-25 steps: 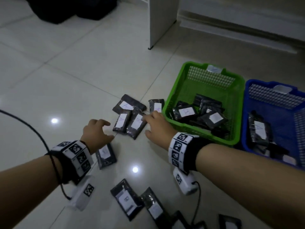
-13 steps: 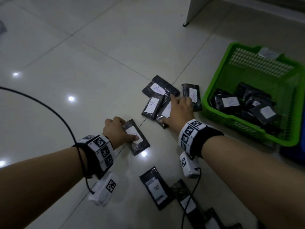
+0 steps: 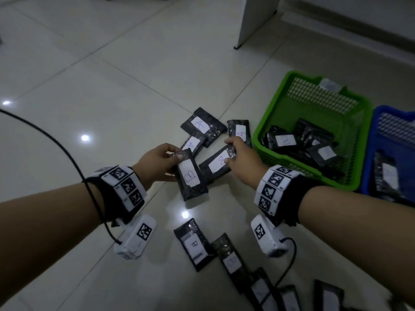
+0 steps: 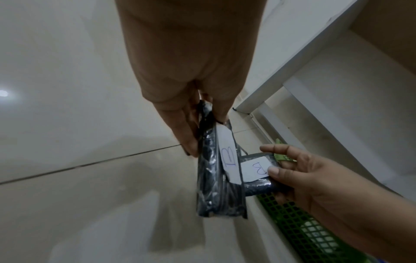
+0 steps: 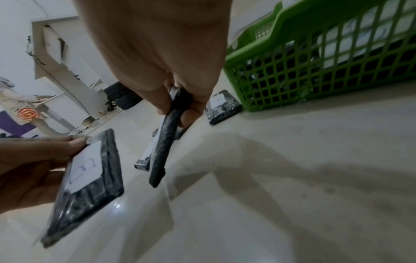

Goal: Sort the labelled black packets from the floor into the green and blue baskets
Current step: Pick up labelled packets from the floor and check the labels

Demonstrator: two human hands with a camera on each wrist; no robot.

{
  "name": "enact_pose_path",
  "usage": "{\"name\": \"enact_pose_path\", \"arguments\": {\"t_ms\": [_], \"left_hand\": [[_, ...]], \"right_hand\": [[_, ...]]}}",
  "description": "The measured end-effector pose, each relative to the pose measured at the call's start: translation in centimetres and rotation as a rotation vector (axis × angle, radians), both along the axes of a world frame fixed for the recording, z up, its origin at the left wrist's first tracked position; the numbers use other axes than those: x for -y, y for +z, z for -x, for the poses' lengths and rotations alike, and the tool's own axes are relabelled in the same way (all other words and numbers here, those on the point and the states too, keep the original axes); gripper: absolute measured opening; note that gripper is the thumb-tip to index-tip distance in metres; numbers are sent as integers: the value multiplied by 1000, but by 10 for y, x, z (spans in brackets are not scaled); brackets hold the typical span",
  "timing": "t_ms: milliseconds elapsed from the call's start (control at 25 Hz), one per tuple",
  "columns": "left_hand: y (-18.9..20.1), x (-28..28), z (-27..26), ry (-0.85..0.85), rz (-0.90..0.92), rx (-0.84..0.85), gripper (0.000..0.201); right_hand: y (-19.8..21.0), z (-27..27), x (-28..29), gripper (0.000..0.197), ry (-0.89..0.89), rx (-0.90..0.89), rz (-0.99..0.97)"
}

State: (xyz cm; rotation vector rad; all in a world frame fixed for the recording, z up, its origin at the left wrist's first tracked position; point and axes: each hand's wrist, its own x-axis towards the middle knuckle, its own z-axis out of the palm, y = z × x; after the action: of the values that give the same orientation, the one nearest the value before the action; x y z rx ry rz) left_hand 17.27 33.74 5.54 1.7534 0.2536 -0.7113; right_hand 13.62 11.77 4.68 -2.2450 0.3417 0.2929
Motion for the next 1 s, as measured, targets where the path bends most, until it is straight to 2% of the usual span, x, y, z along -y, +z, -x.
{"name": "enact_pose_path", "arguments": {"t_ms": [120, 240, 320, 400, 520, 640, 760, 920, 1000], "left_hand": [[30, 34, 0, -30, -9, 0, 30], [63, 80, -11, -101, -23, 81, 37], [83, 116, -20, -154, -26, 141, 42], [94, 154, -29, -169, 16, 207, 43], [82, 197, -30, -110, 20, 286, 43], [47, 224, -18, -69, -91, 363, 40], [20, 241, -9, -101, -241, 444, 36], [9, 244, -8, -334, -397, 530, 38], [11, 230, -15, -372, -435, 580, 30]], "right_hand": [[33, 12, 30, 37, 26, 20, -27], [67, 24, 82, 31, -23, 65, -32], [82, 30, 120, 28, -121, 116, -72], [86, 35, 158, 28, -319, 157, -167], [68, 40, 195, 29, -569, 151, -214], [44, 46, 214, 32, -687, 90, -246], [36, 58, 218, 35, -680, 61, -160], [41, 73, 211, 37, -479, -15, 139], [49, 74, 196, 36, -388, -33, 297]]}}
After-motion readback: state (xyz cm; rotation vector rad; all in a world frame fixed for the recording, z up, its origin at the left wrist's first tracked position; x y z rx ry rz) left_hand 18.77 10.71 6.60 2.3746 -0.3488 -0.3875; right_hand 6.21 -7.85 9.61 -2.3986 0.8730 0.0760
